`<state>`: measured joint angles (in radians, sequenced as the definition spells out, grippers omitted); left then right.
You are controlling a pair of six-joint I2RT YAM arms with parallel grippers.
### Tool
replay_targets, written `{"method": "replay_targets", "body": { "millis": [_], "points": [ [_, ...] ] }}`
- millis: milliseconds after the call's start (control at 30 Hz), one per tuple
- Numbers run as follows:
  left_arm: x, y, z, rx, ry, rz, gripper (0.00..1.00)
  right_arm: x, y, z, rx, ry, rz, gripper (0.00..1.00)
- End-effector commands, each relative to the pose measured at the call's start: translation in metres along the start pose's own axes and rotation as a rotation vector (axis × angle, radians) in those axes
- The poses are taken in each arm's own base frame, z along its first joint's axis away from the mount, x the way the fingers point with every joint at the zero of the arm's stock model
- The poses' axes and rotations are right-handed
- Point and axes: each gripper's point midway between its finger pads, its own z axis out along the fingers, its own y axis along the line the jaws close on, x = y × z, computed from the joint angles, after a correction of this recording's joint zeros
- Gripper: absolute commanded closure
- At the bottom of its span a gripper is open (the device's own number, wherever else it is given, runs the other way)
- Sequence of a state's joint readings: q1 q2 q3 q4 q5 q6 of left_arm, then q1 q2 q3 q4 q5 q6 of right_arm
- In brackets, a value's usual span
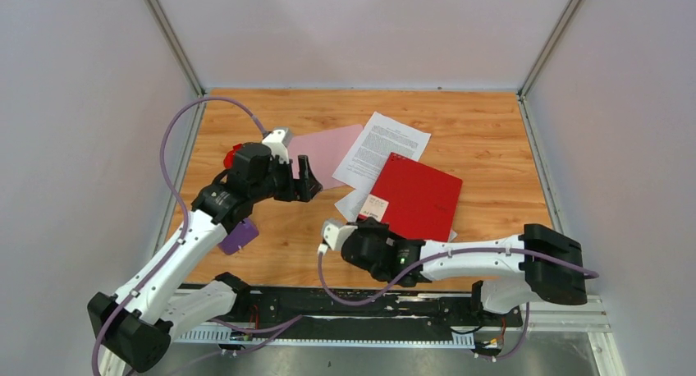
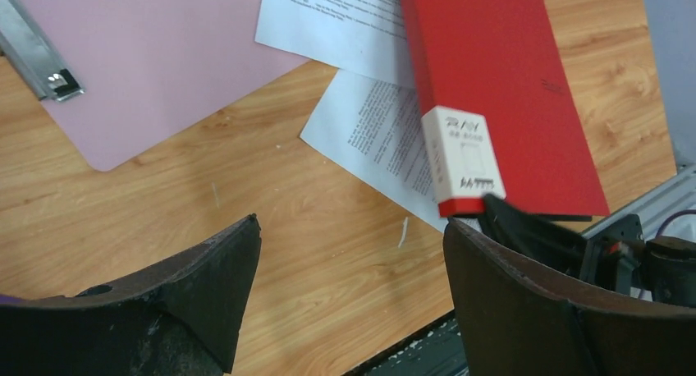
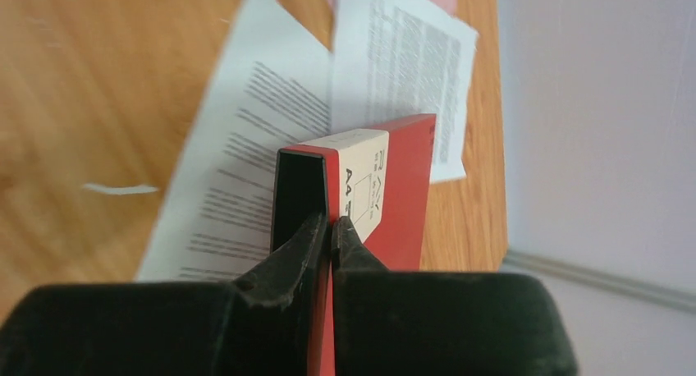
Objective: Put the files into the folder
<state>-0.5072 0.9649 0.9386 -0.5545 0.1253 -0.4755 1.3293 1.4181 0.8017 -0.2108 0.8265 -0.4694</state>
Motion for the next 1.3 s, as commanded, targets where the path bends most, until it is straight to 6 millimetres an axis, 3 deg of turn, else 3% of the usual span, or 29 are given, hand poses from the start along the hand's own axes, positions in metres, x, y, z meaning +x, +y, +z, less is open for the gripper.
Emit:
{"method": "replay_targets", "body": {
  "millis": [0,67,233,367,567,667,767,967,1267],
  "points": [
    [0.007,-0.008,0.013,0.056,0.039,-0.035,0.12,-0.035,0.031,-0.013,-0.120,-0.181,-0.033,1.00],
    [0.016,-0.006,0.020,0.060,0.069,-0.046,0.13,-0.036,0.047,-0.012,-0.180,-0.199,-0.064,0.99],
    [0.030,-0.002,0.035,0.061,0.127,-0.055,0.17,-0.030,0.057,-0.010,-0.240,-0.150,-0.006,0.65],
    [0.039,0.007,0.045,0.024,0.171,-0.047,0.18,-0.029,0.055,-0.020,-0.342,-0.152,0.177,0.52],
    [0.049,0.010,0.059,0.022,0.204,-0.060,0.24,-0.018,0.019,-0.031,-0.373,-0.168,0.612,0.42],
    [0.056,0.011,0.066,0.008,0.227,-0.052,0.25,0.009,-0.012,-0.028,-0.277,-0.100,0.898,0.36],
    [0.064,0.005,0.075,0.031,0.249,-0.058,0.28,0.046,-0.030,-0.018,-0.213,-0.002,1.114,0.33],
    [0.075,-0.012,0.099,0.092,0.274,-0.037,0.34,0.111,-0.046,-0.002,-0.120,0.173,1.320,0.33],
    [0.085,-0.048,0.150,0.181,0.318,0.078,0.40,0.147,-0.059,0.016,-0.153,0.150,1.518,0.40]
  ]
}}
